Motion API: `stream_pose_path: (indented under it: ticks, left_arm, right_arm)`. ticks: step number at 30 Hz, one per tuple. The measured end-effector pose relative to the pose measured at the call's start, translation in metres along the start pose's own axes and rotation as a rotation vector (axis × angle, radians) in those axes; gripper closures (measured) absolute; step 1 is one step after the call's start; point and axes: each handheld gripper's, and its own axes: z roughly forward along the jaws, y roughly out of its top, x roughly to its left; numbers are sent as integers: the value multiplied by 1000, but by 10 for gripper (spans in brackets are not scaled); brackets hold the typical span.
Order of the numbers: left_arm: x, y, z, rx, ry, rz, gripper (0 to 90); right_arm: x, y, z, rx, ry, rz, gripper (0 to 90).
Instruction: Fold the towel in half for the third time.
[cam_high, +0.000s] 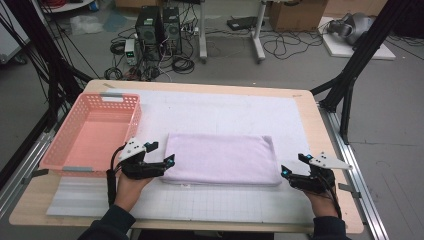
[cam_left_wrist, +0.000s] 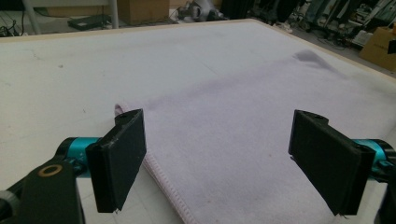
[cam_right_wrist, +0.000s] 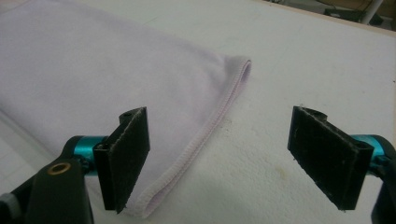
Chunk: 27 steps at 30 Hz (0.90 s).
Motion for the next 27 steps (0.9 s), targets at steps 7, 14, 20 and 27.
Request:
stream_pose_path:
  ticks: [7, 14, 20, 27]
  left_arm:
    - [1, -1, 2, 21, -3, -8, 200]
    - [0, -3, 5, 56, -10, -16, 207]
    - [-6, -7, 3, 115, 9, -40, 219]
    - [-4, -18, 4, 206, 25, -77, 292]
  right_arm:
    - [-1, -1, 0, 4, -7, 14, 187]
    - [-3, -3, 0, 10, -7, 15, 185]
    - [-3, -3, 0, 10, 4, 21, 185]
    - [-5, -4, 3, 20, 4, 27, 184]
